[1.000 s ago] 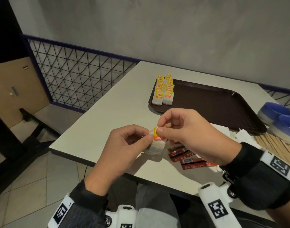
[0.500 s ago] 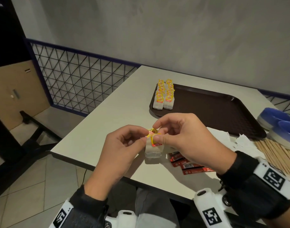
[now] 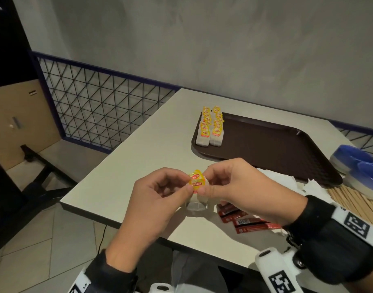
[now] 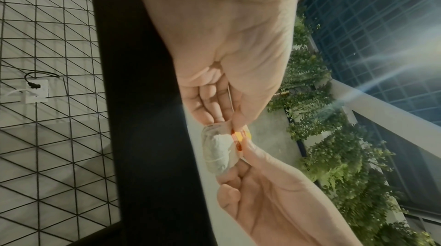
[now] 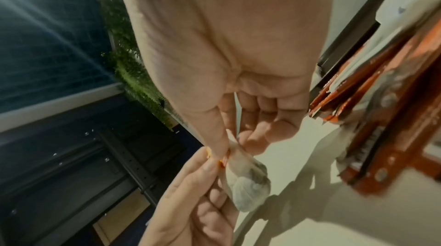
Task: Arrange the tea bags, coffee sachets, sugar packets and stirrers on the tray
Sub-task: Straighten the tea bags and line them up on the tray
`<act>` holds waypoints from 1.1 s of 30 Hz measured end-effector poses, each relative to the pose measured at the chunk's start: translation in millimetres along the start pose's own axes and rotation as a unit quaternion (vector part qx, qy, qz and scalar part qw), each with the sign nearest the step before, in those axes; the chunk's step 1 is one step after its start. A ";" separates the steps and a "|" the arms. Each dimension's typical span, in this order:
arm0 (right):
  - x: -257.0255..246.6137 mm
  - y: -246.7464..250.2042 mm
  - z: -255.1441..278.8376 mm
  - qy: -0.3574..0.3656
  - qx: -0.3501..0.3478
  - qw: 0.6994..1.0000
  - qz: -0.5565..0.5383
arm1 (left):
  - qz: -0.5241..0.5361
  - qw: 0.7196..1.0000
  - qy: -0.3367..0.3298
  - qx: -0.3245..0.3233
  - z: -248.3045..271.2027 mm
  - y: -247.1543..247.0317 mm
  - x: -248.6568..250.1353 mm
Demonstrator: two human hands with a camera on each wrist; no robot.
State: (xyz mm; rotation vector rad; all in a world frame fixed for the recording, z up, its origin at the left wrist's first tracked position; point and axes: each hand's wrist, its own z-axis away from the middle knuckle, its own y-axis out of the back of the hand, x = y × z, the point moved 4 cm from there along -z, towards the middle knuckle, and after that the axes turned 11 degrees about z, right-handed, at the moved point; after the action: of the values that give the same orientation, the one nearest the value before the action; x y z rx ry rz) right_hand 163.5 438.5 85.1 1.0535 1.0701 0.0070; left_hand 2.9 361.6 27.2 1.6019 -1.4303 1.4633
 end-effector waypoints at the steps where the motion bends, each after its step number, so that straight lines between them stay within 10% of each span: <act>1: 0.3 3.1 -3.4 -0.003 -0.007 1.000 0.002 | 0.010 1.000 0.005 0.008 -0.8 0.5 -1.5; 19: 82.7 86.0 -134.0 -0.310 0.030 0.950 -0.037 | 0.032 0.998 0.003 0.044 -6.3 0.0 -3.5; 33: 80.3 83.6 -137.4 -0.307 0.065 0.949 0.000 | 0.064 0.996 0.016 0.053 -8.1 -0.7 -2.7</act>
State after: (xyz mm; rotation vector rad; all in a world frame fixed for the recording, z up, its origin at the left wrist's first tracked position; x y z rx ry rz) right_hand 146.3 617.3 77.6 1.0740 0.5061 -0.3756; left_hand 1.1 370.0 27.0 1.5661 -1.4840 1.6552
